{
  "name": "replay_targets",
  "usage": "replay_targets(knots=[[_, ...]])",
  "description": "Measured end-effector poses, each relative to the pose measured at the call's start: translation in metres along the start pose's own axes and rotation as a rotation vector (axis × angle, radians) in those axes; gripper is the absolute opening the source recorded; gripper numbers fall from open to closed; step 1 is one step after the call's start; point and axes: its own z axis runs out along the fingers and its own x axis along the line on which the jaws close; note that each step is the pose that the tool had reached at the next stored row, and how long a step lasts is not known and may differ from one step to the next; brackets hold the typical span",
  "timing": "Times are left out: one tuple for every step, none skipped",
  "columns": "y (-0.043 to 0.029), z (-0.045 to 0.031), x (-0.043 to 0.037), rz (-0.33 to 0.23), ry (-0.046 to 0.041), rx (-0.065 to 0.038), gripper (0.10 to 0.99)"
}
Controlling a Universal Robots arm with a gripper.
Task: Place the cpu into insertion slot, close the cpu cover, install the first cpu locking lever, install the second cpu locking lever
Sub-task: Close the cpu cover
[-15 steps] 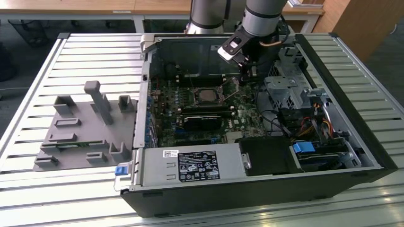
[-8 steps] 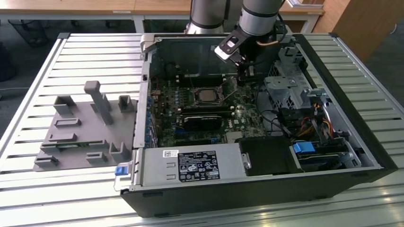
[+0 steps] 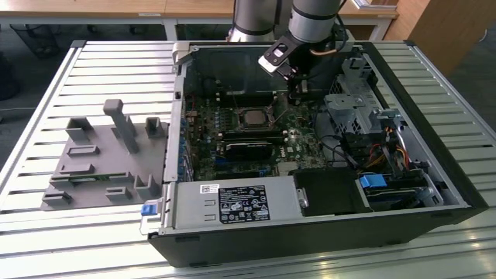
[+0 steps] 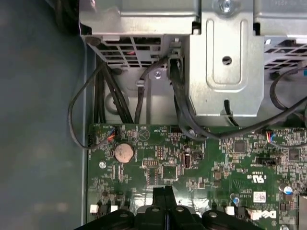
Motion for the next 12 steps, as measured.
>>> replay_targets(knots=[[-0.0018,0.0,0.0,0.0,0.0001,0.0,0.106],[-0.0036,0.0,0.0,0.0,0.0,0.0,0.106],[-0.0056,0.0,0.0,0.0,0.0,0.0,0.106],[-0.0077,-0.0001,0.0,0.0,0.0,0.0,0.106],[-0.0096,-0.0001,-0.0001,0.0,0.0,0.0,0.106],[-0.0113,-0.0001,-0.0001,0.0,0.0,0.0,0.106],[-0.0129,-0.0001,-0.0001,-0.001,0.0,0.0,0.106],[-0.0144,-0.0001,-0.0001,-0.001,0.0001,0.0,0.106],[-0.0159,-0.0001,-0.0001,-0.001,0.0001,0.0,0.106],[-0.0174,-0.0001,-0.0002,-0.002,0.0002,0.0,0.106],[-0.0187,-0.0001,-0.0003,-0.002,0.0001,0.0,0.106],[-0.02,-0.0001,-0.0005,-0.003,0.0002,0.0,0.106]])
